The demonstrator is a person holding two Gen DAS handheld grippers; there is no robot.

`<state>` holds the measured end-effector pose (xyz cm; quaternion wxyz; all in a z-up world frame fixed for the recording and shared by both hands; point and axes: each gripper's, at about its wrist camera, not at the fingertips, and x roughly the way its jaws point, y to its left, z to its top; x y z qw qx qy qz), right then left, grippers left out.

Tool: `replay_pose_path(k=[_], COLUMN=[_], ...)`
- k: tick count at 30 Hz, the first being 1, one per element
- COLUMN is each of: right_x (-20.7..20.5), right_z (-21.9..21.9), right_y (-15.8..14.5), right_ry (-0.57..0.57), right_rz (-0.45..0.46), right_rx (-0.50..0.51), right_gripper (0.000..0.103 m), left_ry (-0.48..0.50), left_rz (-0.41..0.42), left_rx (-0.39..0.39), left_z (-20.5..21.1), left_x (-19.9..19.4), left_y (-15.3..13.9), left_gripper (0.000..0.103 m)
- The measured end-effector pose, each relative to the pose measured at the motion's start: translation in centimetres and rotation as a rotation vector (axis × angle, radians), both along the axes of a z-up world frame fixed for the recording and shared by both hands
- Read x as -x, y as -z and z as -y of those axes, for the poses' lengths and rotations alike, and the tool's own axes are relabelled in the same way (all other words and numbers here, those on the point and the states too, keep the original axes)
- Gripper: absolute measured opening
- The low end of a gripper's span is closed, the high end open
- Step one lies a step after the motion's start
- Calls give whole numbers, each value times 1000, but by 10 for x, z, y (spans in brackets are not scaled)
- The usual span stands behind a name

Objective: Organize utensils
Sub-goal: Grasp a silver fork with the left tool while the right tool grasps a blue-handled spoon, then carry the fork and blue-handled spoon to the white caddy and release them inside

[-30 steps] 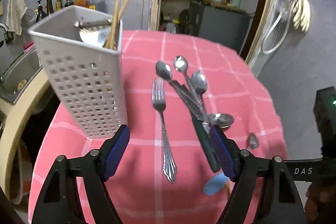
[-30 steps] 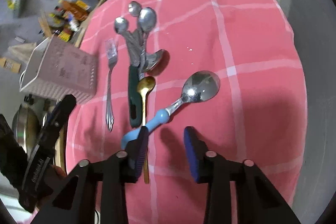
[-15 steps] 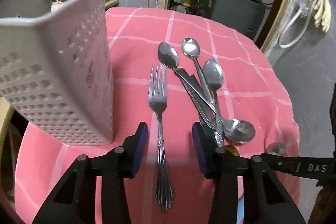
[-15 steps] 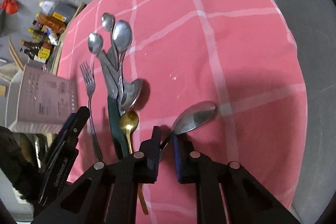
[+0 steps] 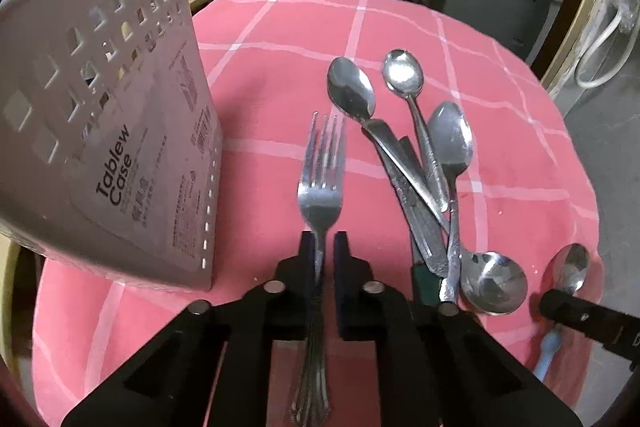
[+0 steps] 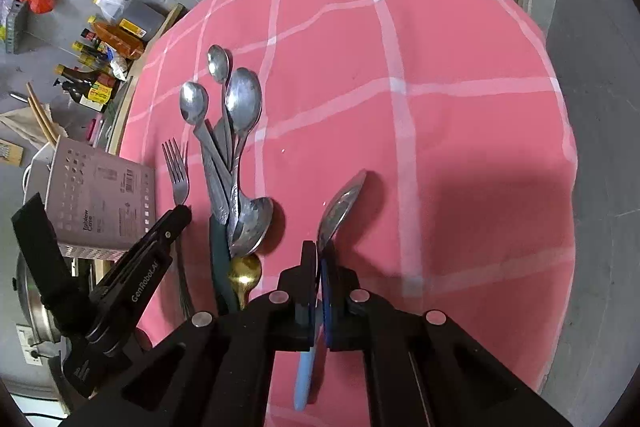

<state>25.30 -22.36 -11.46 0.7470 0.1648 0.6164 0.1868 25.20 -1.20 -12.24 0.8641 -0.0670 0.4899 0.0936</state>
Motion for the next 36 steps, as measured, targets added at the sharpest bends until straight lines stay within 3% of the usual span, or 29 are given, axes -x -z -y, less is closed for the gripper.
replay_pose_path(k=[2, 5, 9, 13, 17, 21, 26, 29, 36], right_x=[-1, 2, 12, 20, 26, 22, 15, 10, -9], right_z=[2, 6, 15, 22, 17, -10, -72, -118, -183], right_y=[4, 5, -1, -23, -72, -126, -183, -190, -147], right_ry=[-4, -14, -19, -11, -27, -63, -100, -147, -256], right_rz=[-17, -21, 38, 148, 350, 550, 800, 896, 887], right_rx=[-33, -83, -140, -212, -295, -375, -514, -532, -476], right_gripper=[3, 2, 2, 2, 2, 2, 2, 2, 2], left_ry=[5, 26, 89, 161, 153, 93, 9, -19, -42], left_rz=[-23, -37, 37, 202, 408, 601, 798, 869, 873], left_rx=[11, 113, 200, 286, 325, 292, 169, 157, 232], left_z=[3, 2, 5, 7, -2, -24, -67, -102, -147], left_x=[-2, 2, 28, 61, 87, 100, 99, 92, 71], left_y=[0, -3, -19, -49, -102, -157, -208, -205, -164], left_gripper=[2, 2, 2, 2, 2, 2, 2, 2, 2])
